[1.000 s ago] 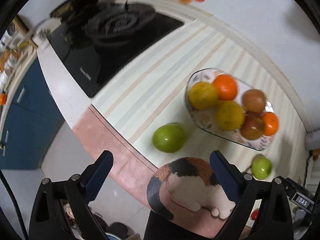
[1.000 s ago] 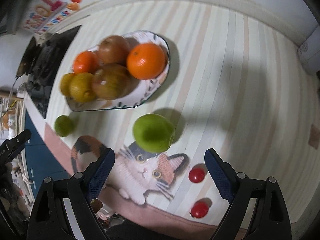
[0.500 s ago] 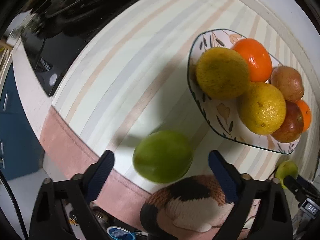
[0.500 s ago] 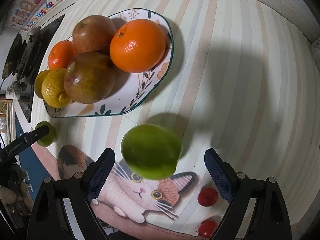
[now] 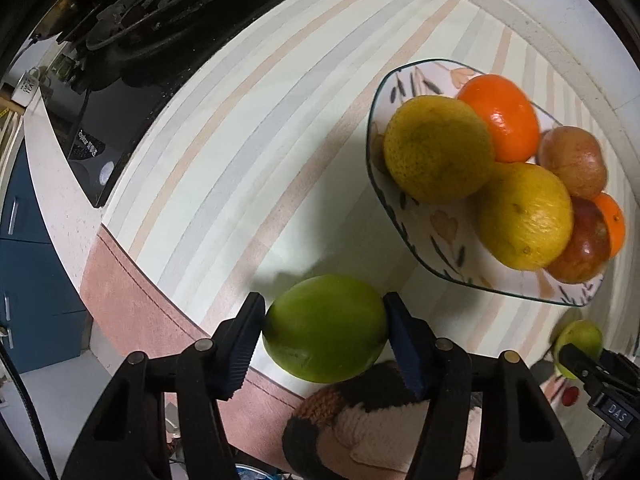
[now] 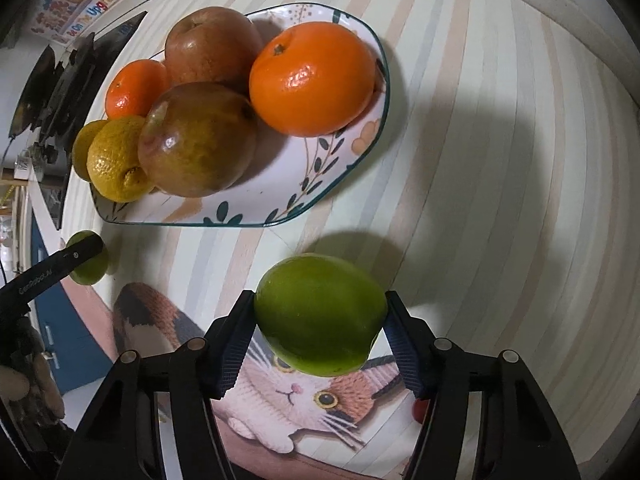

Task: Organize fruits
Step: 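Carry both green apples onto the plate and open both grippers, then withdraw both grippers from the plate toward the red tomatoes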

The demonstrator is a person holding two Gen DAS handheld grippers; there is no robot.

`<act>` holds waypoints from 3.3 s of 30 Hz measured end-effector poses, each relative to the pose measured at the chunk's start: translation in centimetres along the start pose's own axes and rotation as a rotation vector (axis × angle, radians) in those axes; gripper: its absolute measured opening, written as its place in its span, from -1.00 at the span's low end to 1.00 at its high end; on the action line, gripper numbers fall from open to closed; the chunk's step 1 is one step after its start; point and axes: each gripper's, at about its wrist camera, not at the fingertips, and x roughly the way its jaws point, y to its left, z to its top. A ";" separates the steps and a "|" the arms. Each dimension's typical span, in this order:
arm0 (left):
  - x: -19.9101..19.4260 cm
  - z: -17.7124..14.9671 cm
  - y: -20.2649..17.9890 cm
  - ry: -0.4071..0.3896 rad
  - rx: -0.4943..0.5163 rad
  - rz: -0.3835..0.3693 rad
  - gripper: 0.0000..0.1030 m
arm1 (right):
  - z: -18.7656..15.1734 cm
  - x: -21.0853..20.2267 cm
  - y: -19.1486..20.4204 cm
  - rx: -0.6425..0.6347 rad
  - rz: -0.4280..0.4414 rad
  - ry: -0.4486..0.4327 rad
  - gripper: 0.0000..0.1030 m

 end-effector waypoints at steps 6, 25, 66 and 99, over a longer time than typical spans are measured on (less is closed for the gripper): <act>-5.9 0.3 -0.3 -0.070 -0.001 -0.128 0.13 | 0.3 -4.0 0.4 0.028 0.092 -0.071 0.27; -2.8 15.4 -3.6 0.001 0.103 -0.127 0.13 | 15.8 -4.4 -0.8 0.100 0.047 -0.124 0.27; -9.9 4.2 -4.7 -0.165 0.104 -0.028 0.85 | 3.3 -11.4 2.0 -0.172 -0.147 -0.245 0.82; -28.4 -17.2 -8.3 -0.558 0.016 -0.061 0.84 | -16.6 -32.0 0.2 -0.338 -0.013 -0.570 0.82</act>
